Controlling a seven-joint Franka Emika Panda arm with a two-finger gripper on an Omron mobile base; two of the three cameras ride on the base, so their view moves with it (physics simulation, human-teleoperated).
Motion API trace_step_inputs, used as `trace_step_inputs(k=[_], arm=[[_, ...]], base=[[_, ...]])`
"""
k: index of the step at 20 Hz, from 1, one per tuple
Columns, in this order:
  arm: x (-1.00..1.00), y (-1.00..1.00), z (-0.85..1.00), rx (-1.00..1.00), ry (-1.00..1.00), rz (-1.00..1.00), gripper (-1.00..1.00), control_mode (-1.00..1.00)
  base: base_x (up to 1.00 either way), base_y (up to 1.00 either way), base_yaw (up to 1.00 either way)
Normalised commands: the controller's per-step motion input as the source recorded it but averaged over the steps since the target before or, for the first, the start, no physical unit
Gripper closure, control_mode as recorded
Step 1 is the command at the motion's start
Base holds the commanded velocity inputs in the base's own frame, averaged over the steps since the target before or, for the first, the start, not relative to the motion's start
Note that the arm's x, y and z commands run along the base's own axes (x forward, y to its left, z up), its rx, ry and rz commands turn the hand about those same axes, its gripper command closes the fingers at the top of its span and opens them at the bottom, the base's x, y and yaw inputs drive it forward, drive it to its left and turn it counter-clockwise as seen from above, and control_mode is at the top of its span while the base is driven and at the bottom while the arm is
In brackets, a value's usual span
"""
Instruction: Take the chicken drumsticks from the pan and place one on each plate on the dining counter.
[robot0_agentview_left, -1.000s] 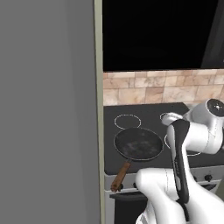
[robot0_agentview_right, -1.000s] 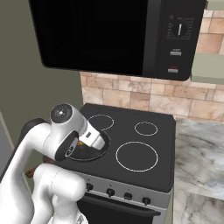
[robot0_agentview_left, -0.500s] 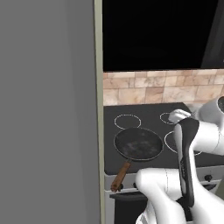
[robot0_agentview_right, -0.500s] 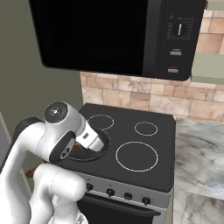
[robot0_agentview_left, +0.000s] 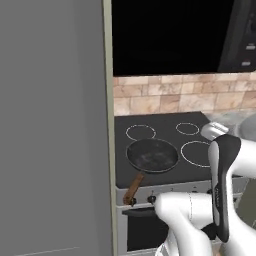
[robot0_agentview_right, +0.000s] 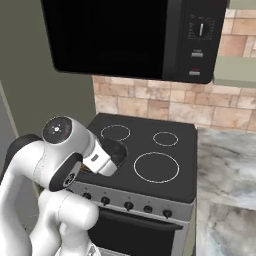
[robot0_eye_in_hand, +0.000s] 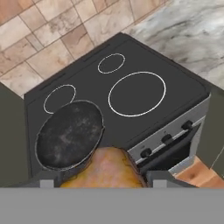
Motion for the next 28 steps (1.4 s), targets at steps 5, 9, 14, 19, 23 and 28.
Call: trace_step_inputs(k=[5, 9, 14, 19, 23, 28], arm=[[0.00, 0.00, 0.00, 0.00, 0.00, 0.00, 1.00, 1.00], [0.00, 0.00, 0.00, 0.00, 0.00, 0.00, 1.00, 1.00], [0.00, 0.00, 0.00, 0.00, 0.00, 0.00, 1.00, 1.00], [0.00, 0.00, 0.00, 0.00, 0.00, 0.00, 1.00, 1.00], [0.00, 0.00, 0.00, 0.00, 0.00, 0.00, 1.00, 1.00], [0.00, 0.00, 0.00, 0.00, 0.00, 0.00, 1.00, 1.00]], base=[[-0.63, -0.02, -0.26], [-0.69, 0.00, -0.43], [-0.84, 0.00, -0.51], [-0.94, 0.12, -0.49], [-1.00, 0.25, -0.46], [-1.00, 0.46, -0.43]])
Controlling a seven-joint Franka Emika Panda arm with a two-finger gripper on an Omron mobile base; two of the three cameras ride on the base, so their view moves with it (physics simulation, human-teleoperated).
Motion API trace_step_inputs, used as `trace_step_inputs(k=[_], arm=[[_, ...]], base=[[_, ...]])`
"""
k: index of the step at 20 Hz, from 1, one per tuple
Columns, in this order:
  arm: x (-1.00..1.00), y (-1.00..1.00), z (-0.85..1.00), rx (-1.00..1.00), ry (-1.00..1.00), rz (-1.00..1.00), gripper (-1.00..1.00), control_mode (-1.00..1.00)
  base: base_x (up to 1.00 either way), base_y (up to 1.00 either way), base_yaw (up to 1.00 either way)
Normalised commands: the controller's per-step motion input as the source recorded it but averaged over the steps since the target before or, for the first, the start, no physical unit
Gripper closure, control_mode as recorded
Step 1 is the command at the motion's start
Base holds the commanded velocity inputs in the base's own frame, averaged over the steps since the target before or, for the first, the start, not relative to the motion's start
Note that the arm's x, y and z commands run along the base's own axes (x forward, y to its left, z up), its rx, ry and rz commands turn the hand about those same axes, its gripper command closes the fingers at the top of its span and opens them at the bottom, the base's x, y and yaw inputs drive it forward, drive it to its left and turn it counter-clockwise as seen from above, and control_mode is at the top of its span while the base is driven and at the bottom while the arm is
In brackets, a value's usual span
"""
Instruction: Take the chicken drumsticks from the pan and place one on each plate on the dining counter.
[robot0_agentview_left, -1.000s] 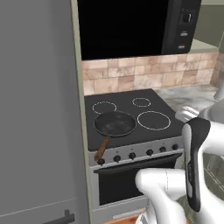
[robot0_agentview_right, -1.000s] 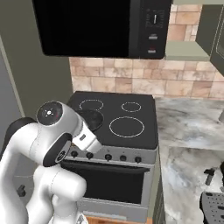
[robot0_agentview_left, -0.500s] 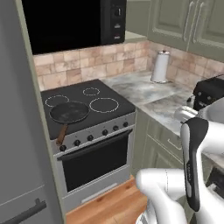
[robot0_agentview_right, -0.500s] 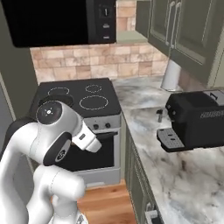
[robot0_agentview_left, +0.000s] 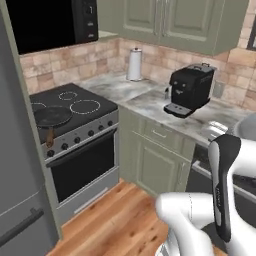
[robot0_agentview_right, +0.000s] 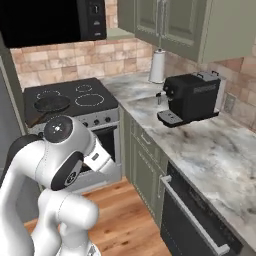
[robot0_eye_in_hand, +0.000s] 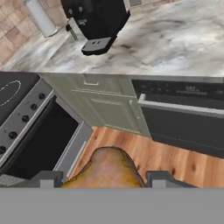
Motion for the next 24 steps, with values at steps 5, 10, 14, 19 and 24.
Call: trace_step_inputs(k=[5, 10, 14, 19, 24], arm=[[0.00, 0.00, 0.00, 0.00, 0.00, 0.00, 1.00, 1.00], [0.00, 0.00, 0.00, 0.00, 0.00, 0.00, 1.00, 1.00], [0.00, 0.00, 0.00, 0.00, 0.00, 0.00, 1.00, 1.00], [0.00, 0.00, 0.00, 0.00, 0.00, 0.00, 1.00, 1.00], [0.00, 0.00, 0.00, 0.00, 0.00, 0.00, 1.00, 1.00]], base=[[-1.00, 0.52, -0.39], [-1.00, 0.59, -0.36], [-1.00, 0.53, -0.35], [-1.00, 0.27, -0.29], [-1.00, 0.00, -0.08]])
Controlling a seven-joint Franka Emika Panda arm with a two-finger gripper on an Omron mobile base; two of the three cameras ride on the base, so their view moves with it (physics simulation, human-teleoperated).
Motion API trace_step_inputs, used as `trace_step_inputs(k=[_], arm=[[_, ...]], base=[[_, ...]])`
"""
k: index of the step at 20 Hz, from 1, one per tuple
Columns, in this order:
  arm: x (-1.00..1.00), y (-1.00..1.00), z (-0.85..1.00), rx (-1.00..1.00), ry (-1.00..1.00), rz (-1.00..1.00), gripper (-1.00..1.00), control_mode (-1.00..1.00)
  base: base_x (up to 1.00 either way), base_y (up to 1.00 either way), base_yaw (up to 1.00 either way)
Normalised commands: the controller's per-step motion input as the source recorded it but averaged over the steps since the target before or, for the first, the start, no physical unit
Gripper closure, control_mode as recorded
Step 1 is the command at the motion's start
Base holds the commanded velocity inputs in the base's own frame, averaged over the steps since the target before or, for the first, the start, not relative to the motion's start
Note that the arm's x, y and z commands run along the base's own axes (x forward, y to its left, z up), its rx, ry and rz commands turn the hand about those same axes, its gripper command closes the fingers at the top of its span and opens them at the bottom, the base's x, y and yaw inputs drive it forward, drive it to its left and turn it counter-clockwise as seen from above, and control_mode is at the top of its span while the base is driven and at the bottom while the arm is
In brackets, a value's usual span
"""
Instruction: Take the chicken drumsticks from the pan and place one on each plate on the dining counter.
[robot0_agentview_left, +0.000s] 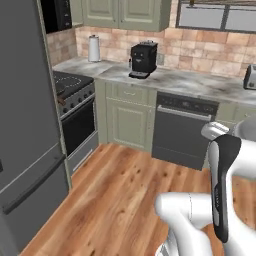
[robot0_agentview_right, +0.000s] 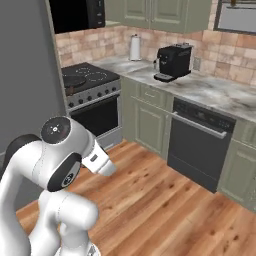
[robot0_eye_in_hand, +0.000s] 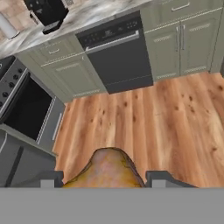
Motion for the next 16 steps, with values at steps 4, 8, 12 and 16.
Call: trace_step_inputs(k=[4, 8, 12, 16], arm=[[0.00, 0.00, 0.00, 0.00, 0.00, 0.00, 1.00, 1.00], [0.00, 0.00, 0.00, 0.00, 0.00, 0.00, 1.00, 1.00], [0.00, 0.00, 0.00, 0.00, 0.00, 0.00, 1.00, 1.00], [0.00, 0.00, 0.00, 0.00, 0.00, 0.00, 1.00, 1.00]], base=[[-1.00, -0.03, -0.02], [-1.00, -0.06, -0.02], [-1.00, -0.06, -0.04], [-1.00, -0.14, -0.05]])
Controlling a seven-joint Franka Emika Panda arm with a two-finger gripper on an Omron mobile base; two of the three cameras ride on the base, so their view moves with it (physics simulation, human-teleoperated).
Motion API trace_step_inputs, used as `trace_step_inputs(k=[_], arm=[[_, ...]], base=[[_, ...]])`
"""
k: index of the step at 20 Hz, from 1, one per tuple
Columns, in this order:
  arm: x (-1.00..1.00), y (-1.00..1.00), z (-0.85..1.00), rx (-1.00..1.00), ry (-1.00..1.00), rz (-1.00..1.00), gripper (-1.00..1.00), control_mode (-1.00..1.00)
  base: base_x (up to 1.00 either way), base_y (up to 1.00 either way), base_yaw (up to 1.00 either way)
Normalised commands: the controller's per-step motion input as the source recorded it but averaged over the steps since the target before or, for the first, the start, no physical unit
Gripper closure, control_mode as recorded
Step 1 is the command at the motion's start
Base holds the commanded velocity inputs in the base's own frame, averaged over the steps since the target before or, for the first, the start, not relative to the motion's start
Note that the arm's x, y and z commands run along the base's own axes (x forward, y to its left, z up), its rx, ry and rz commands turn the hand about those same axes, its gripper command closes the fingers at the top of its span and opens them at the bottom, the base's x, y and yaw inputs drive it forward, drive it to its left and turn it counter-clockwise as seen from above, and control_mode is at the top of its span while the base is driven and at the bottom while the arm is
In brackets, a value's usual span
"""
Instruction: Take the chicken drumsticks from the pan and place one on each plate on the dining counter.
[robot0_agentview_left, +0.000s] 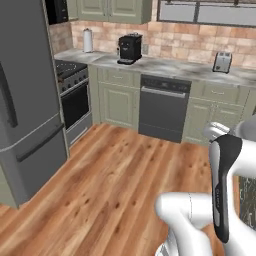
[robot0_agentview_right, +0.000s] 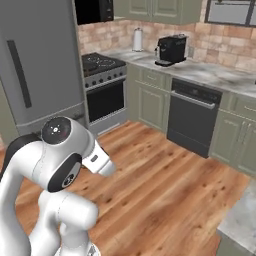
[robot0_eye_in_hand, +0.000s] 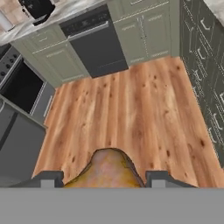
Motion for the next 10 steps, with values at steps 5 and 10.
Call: trace_step_inputs(k=[5, 10], arm=[[0.00, 0.00, 0.00, 0.00, 0.00, 0.00, 1.00, 1.00], [0.00, 0.00, 0.00, 0.00, 0.00, 0.00, 1.00, 1.00]], base=[[-1.00, -0.30, -0.02], [-0.61, -0.45, 0.00]])
